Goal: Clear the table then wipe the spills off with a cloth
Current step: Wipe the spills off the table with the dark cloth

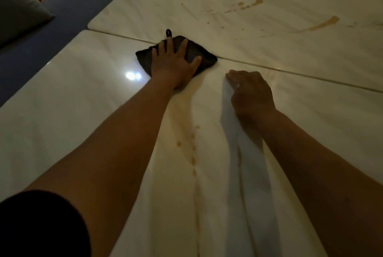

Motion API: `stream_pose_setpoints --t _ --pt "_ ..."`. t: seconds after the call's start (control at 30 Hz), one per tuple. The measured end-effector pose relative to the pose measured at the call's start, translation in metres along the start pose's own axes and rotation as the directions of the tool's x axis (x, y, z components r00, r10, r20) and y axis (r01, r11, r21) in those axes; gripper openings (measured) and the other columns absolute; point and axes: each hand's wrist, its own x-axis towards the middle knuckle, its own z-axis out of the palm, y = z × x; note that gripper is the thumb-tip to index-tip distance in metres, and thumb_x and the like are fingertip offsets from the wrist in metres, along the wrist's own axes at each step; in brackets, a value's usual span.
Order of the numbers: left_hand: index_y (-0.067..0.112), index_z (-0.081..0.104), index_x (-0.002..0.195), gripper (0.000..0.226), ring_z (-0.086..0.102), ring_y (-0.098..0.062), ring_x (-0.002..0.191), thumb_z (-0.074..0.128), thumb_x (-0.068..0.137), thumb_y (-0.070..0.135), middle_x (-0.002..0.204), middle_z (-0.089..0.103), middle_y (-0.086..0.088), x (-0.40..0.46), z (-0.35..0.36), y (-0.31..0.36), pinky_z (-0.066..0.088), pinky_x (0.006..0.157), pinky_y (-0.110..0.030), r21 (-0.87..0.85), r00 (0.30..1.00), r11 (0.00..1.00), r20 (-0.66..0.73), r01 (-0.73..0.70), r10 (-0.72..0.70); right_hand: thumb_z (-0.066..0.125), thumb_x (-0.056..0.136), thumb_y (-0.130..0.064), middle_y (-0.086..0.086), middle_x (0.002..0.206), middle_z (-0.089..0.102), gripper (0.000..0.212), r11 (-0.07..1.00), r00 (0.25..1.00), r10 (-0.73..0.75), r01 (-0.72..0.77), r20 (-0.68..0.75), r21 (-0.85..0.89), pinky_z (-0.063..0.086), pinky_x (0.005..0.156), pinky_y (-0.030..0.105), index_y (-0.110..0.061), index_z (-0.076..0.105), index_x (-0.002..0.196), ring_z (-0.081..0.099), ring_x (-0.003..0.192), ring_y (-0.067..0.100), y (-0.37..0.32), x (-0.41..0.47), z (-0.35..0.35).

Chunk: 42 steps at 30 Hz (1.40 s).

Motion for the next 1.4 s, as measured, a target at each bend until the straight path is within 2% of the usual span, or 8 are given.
stream_pose_setpoints --t 0.1,0.37,0.63,0.8,0.9,1.07,1.17,1.4 --pt "0.029 0.004 0.163 0.08 0.0 -0.037 0.155 0.017 0.097 0.073 0.169 -0.001 -0.016 -0.017 0.003 0.009 -0.002 0.124 -0.054 -0.005 1.0 1.0 -0.006 -0.001 0.001 0.041 0.092 0.0 -0.005 0.154 0.041 0.062 1.0 1.0 -0.014 0.014 -0.006 0.011 0.019 0.117 0.032 -0.023 0.042 0.149 0.031 0.141 0.022 0.001 -0.001 0.003" --pt "0.04 0.004 0.161 0.086 -0.001 -0.028 0.157 0.005 0.086 0.081 0.171 -0.002 -0.005 -0.113 0.009 -0.015 0.002 0.126 -0.051 0.006 0.959 0.959 0.014 -0.285 0.284 0.042 0.091 0.0 -0.006 0.152 0.043 0.061 1.0 0.999 -0.011 0.011 -0.031 -0.009 0.02 0.112 0.029 -0.023 0.044 0.147 0.034 0.137 0.02 -0.003 -0.001 -0.002" --pt "0.034 0.004 0.162 0.081 -0.001 -0.034 0.156 0.018 0.095 0.076 0.17 -0.002 -0.012 -0.028 -0.004 -0.047 -0.002 0.125 -0.053 -0.011 0.992 0.992 0.002 0.128 -0.128 0.042 0.094 -0.004 -0.003 0.154 0.04 0.058 0.998 1.0 -0.011 0.01 -0.015 -0.069 0.019 0.114 0.032 -0.021 0.04 0.15 0.031 0.14 0.023 -0.008 -0.006 -0.001" --pt "0.034 0.005 0.162 0.082 -0.001 -0.032 0.156 0.013 0.093 0.076 0.17 -0.001 -0.01 -0.101 0.007 -0.033 -0.001 0.125 -0.052 -0.041 0.998 0.998 -0.049 -0.04 0.038 0.042 0.094 -0.004 0.0 0.151 0.044 0.057 0.994 1.0 0.016 -0.018 -0.022 -0.105 0.024 0.112 0.034 -0.019 0.042 0.149 0.036 0.136 0.026 -0.017 -0.008 -0.002" --pt "0.04 0.003 0.161 0.082 -0.003 -0.027 0.156 0.009 0.089 0.079 0.171 -0.004 -0.005 -0.131 0.011 -0.041 -0.002 0.126 -0.049 -0.026 0.993 0.993 -0.034 -0.115 0.114 0.041 0.092 -0.004 0.008 0.135 0.053 0.044 0.981 0.996 0.081 -0.085 -0.031 -0.173 0.036 0.099 0.038 -0.012 0.052 0.134 0.045 0.122 0.03 -0.035 -0.005 -0.001" --pt "0.037 0.004 0.162 0.081 -0.001 -0.032 0.156 0.016 0.093 0.078 0.17 -0.002 -0.009 -0.072 -0.003 -0.063 -0.002 0.125 -0.052 -0.042 0.999 0.998 -0.018 0.044 -0.045 0.038 0.098 -0.016 0.003 0.152 0.038 0.043 0.989 0.994 0.103 -0.108 -0.048 -0.101 0.037 0.105 0.039 -0.016 0.049 0.14 0.039 0.133 0.028 -0.083 -0.012 0.012" --pt "0.035 0.004 0.162 0.081 0.0 -0.033 0.156 0.017 0.094 0.077 0.17 -0.001 -0.011 -0.063 0.0 -0.065 -0.003 0.124 -0.052 -0.02 0.994 0.994 -0.018 0.107 -0.107 0.04 0.096 -0.018 0.004 0.143 0.049 0.038 0.992 0.999 0.017 -0.022 -0.044 -0.12 0.038 0.103 0.04 -0.015 0.056 0.13 0.044 0.128 0.029 -0.091 -0.025 0.026" --pt "0.037 0.002 0.162 0.08 -0.003 -0.028 0.156 0.01 0.093 0.077 0.17 -0.003 -0.007 -0.182 0.006 -0.074 -0.001 0.126 -0.049 -0.047 0.997 0.998 -0.067 -0.038 0.035 0.034 0.098 -0.013 -0.003 0.156 0.037 0.051 0.997 0.994 0.017 -0.009 0.112 -0.071 0.029 0.113 0.034 -0.023 0.042 0.148 0.036 0.139 0.022 -0.077 -0.023 0.008"
